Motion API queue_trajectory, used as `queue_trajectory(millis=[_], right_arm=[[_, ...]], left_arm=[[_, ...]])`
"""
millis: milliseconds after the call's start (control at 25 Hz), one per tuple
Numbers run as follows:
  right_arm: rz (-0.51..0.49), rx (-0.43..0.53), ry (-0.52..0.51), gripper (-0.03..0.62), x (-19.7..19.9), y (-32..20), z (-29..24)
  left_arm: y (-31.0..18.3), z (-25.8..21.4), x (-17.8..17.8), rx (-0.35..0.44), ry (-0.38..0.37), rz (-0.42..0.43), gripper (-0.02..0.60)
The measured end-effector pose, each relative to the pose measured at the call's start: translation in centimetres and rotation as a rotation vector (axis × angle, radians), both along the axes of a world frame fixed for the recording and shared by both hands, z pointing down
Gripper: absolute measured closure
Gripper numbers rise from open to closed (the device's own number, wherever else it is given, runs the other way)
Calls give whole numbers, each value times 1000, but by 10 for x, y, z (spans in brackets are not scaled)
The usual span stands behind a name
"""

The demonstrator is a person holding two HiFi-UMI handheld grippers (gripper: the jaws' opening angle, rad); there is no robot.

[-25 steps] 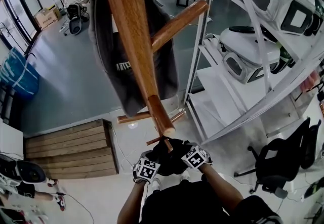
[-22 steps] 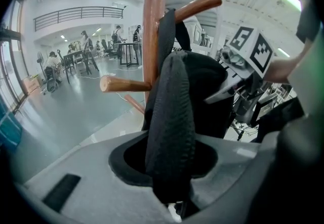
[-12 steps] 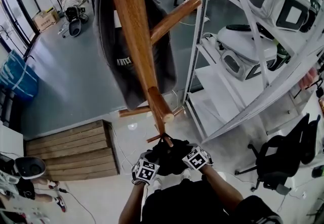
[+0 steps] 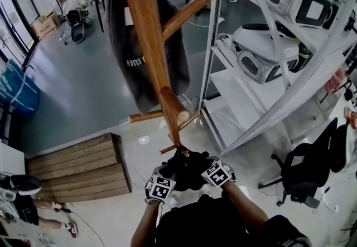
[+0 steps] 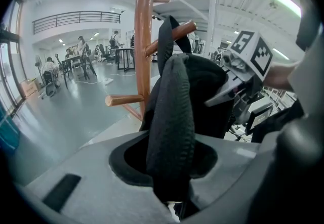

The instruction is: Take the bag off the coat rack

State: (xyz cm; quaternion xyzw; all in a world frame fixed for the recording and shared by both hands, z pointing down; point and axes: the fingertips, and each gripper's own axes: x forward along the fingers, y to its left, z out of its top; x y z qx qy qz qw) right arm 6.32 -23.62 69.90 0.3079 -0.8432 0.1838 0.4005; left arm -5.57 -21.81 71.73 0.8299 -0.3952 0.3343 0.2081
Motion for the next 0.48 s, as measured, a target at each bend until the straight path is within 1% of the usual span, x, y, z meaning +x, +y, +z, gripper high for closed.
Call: queue_trajectory(millis=[280, 480], right_arm=[[37, 17, -2, 492, 7, 8, -14], [56, 24, -2, 493, 9, 17, -21]], left_arm=[[0, -16, 9, 45, 15, 42, 459], [8, -22, 11, 47, 16, 61, 459]])
